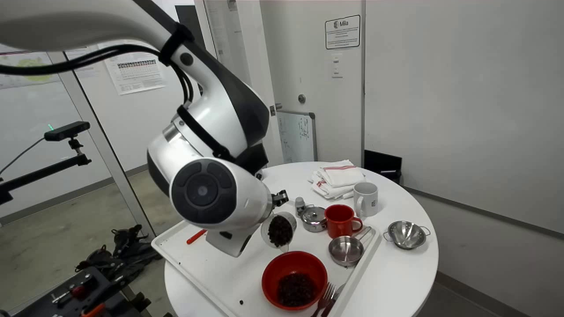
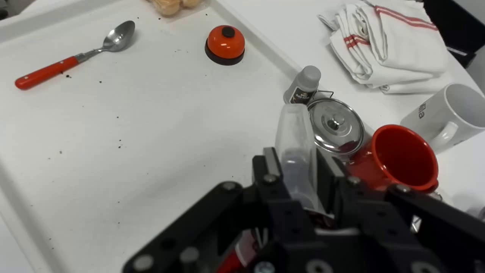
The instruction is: Pour some of the contents in the clear jug into the red bowl
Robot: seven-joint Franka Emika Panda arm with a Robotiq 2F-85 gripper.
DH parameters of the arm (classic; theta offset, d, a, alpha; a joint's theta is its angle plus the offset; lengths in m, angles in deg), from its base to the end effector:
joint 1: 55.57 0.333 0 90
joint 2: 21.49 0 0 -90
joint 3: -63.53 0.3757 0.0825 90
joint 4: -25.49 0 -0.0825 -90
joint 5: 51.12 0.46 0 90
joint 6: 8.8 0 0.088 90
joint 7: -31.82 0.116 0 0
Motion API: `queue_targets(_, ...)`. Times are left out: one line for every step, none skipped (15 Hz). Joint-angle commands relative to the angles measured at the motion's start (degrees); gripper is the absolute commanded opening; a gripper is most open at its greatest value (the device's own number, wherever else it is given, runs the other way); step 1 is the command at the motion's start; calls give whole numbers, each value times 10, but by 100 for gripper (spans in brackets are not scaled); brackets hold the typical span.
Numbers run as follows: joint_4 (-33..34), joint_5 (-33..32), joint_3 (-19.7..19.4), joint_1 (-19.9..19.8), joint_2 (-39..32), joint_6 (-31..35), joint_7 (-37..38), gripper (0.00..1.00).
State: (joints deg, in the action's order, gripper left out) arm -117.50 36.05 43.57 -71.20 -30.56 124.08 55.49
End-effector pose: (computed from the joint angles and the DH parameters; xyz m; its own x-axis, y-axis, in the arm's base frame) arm 0.4153 -0.2727 0.1995 -0.3994 -0.5535 -0.7308 -0.6540 0.7307 -0.1960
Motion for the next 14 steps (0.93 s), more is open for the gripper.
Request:
queue_targets(-2,-11,0,-12,22,-9,-19,7)
queue_targets(-5,-3,-3,-19,23,-23,-30,7)
queue_targets(-7,3,-6,-26,22,-36,-36,7)
queue_targets(-7,9,-10,-34,19,-54,-44,7)
queue_targets(-12,14,-14,-41,18,-70,-53,7)
queue_targets(-18,18,-19,-50,15,-91,-64,7)
queue_targets(-21,20,-23,-59,11,-112,-73,7)
queue_targets(-20,20,-27,-66,7,-132,-76,7)
queue_targets(-19,19,-31,-72,2,-151,-81,7)
queue_targets(-19,17,-35,-77,-2,-168,-87,7)
queue_targets(-18,17,-38,-82,-6,-183,-92,7)
queue_targets(-17,17,-40,-86,-10,-197,-98,7)
queue_targets(-14,17,-42,-89,-15,-213,-103,7)
queue_targets(-12,17,-43,-91,-19,-224,-108,7)
